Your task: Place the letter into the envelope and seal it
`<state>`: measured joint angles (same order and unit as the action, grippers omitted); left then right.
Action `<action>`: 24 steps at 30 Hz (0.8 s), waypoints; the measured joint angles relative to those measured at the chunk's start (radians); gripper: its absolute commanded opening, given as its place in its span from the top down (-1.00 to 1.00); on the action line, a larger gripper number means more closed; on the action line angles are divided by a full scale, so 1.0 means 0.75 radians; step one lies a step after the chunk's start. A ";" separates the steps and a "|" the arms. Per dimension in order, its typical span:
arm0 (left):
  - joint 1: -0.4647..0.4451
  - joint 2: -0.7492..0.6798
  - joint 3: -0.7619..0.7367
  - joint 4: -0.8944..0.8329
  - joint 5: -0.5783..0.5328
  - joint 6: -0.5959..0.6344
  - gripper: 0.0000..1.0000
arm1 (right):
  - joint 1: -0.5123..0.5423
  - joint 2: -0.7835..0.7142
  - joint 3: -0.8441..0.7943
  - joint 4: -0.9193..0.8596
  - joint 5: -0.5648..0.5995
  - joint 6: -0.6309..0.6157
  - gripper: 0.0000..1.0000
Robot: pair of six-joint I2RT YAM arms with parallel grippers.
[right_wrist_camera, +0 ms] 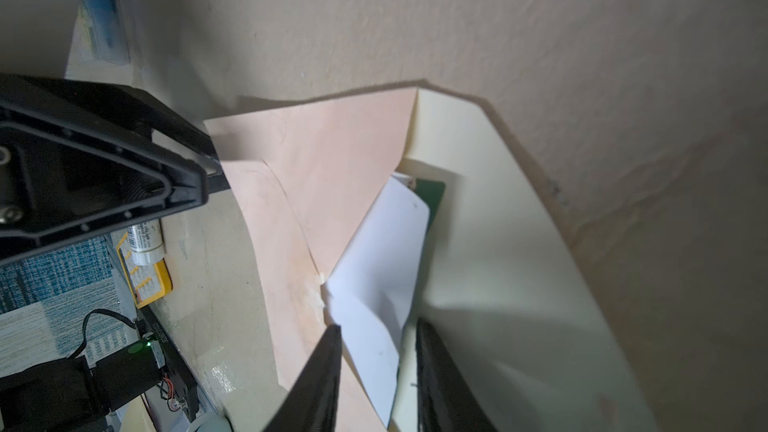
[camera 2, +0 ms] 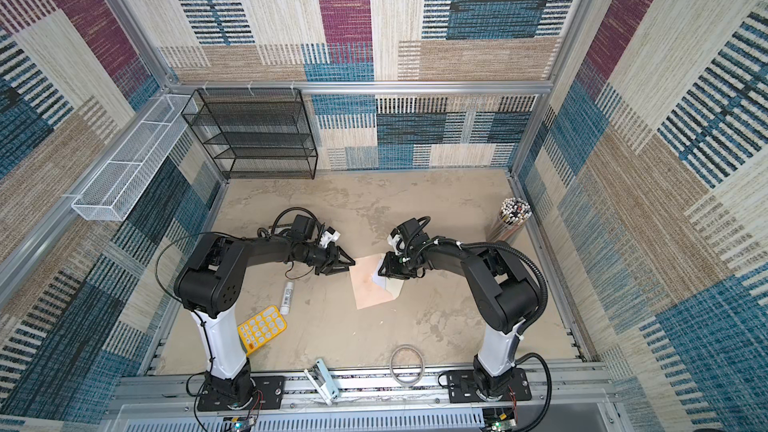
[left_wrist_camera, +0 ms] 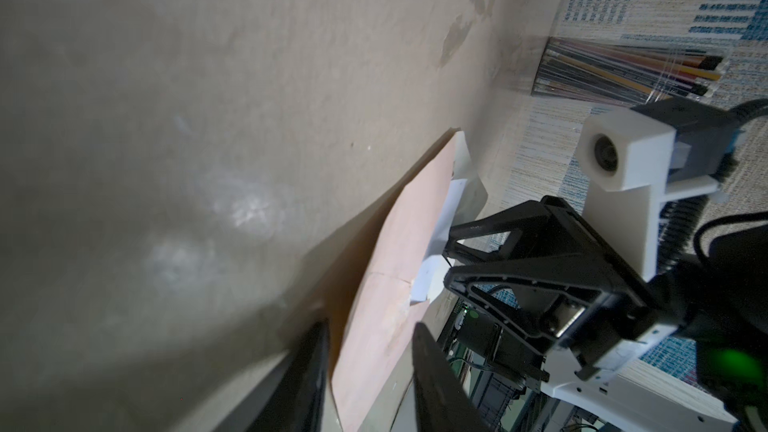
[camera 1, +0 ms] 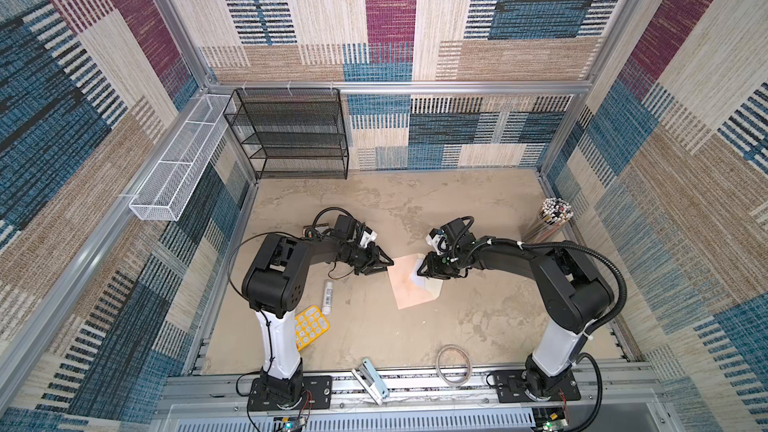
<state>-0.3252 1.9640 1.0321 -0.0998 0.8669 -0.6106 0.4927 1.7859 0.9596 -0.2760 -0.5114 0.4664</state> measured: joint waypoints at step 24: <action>-0.003 0.034 0.101 -0.145 -0.081 0.092 0.89 | 0.001 -0.021 0.018 -0.011 0.081 -0.036 1.00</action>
<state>-0.3271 1.9896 1.1080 -0.2089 0.8062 -0.5419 0.4934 1.7699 0.9730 -0.2840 -0.4507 0.4397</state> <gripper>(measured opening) 0.055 0.049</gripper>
